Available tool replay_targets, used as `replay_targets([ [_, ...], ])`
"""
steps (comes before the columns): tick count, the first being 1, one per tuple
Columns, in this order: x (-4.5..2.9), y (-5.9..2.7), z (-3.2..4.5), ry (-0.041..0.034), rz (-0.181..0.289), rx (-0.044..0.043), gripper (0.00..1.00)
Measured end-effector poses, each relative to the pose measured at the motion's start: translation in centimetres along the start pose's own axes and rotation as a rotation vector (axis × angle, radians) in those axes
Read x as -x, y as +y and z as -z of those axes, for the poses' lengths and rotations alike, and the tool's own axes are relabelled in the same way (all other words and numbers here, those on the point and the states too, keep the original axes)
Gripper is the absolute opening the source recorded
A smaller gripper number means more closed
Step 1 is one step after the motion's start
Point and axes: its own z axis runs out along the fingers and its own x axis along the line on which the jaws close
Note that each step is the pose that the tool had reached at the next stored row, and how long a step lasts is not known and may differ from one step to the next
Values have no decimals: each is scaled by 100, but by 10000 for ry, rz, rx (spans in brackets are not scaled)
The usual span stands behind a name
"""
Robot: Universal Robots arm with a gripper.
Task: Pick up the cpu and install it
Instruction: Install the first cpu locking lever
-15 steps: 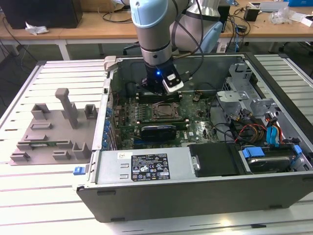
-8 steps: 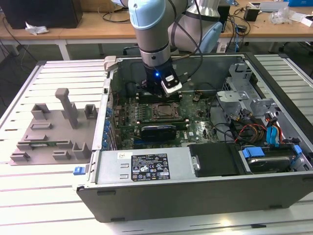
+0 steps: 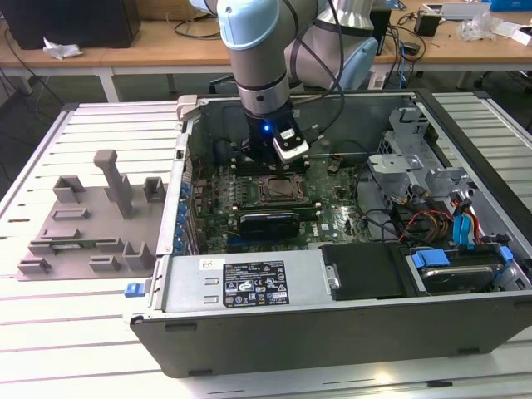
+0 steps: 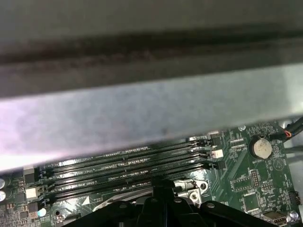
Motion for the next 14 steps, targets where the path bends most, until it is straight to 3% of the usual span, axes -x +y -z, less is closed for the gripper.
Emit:
replay_targets([
  [4,5,6,22,-7,-5,12,11],
  [8,22,19,131,-2,-3,3,11],
  [14,12,71,128,-16,-5,14,11],
])
